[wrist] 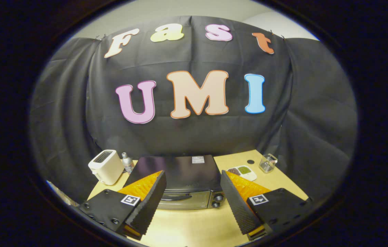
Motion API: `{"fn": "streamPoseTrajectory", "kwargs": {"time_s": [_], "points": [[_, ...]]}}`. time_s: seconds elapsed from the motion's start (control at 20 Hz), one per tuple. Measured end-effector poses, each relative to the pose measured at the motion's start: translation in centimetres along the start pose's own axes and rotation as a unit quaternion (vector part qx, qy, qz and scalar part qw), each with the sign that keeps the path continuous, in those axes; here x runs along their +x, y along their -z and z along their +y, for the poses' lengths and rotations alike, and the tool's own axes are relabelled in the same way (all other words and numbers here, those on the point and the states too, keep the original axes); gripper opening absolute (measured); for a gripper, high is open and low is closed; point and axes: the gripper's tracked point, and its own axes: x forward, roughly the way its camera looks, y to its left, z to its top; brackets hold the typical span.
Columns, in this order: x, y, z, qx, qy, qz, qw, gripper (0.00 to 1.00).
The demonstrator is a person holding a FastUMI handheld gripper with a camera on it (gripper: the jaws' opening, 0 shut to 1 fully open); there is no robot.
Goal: Open the toaster oven, put the food inside, and close the toaster oven door.
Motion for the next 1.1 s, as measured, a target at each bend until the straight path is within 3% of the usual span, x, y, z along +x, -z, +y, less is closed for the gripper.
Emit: {"fn": "streamPoseTrajectory", "kwargs": {"time_s": [0.3,0.65,0.9,1.1], "points": [[1.7,3.7,2.0,0.0,0.029,0.016,0.999,0.99],[5.7,9.6,6.9,-0.026,0.003,0.022,0.999,0.99],[9.3,9.8,8.4,-0.037,-0.003,-0.021,0.999,0.99],[11.4,11.9,8.6,-0.063,-0.002,-0.002,0.998,0.99]]}}
